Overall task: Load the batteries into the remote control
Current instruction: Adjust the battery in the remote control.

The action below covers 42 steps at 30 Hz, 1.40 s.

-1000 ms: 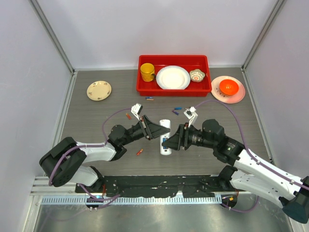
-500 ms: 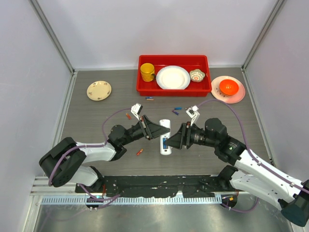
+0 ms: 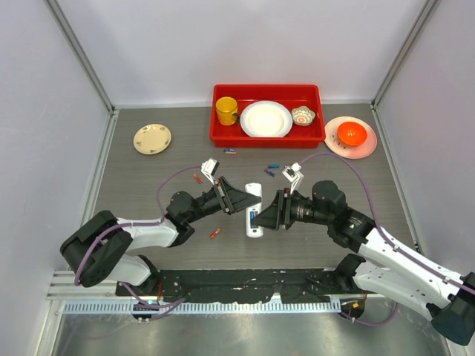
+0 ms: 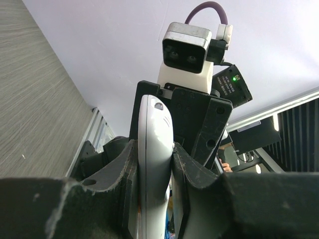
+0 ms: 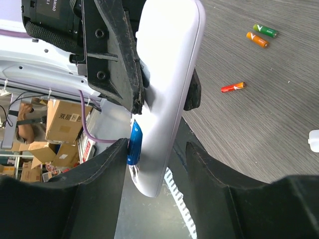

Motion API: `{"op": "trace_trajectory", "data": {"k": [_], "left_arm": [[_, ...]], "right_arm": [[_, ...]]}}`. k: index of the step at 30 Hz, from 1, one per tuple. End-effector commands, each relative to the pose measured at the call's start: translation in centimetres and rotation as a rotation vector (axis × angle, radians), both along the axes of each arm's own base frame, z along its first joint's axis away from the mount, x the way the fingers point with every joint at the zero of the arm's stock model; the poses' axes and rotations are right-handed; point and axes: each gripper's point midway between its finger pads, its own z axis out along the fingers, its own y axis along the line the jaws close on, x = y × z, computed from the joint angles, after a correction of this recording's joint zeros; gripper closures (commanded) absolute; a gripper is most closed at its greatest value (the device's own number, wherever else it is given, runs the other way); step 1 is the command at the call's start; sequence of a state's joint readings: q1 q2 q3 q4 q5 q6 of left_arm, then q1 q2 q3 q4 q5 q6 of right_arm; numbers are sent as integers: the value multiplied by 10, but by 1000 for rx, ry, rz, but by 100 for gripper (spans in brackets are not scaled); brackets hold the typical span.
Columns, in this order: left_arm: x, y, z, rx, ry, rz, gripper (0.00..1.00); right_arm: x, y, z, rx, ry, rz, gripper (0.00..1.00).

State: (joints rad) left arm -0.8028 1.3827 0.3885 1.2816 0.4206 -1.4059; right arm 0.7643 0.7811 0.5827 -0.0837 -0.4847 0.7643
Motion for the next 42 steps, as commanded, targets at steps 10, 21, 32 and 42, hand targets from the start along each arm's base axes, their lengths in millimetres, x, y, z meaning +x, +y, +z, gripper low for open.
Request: {"op": "trace_trajectory", "data": {"k": [10, 21, 32, 42], "left_arm": [[-19, 21, 75, -235, -227, 2, 100], [-19, 24, 81, -252, -235, 12, 100], [-21, 21, 85, -260, -237, 5, 100], [-22, 18, 79, -246, -244, 7, 100]], "right_arm": [[6, 3, -8, -11, 9, -11, 52], [12, 4, -16, -20, 38, -47, 60], [20, 6, -21, -21, 59, -82, 65], [22, 10, -11, 7, 37, -79, 51]]}}
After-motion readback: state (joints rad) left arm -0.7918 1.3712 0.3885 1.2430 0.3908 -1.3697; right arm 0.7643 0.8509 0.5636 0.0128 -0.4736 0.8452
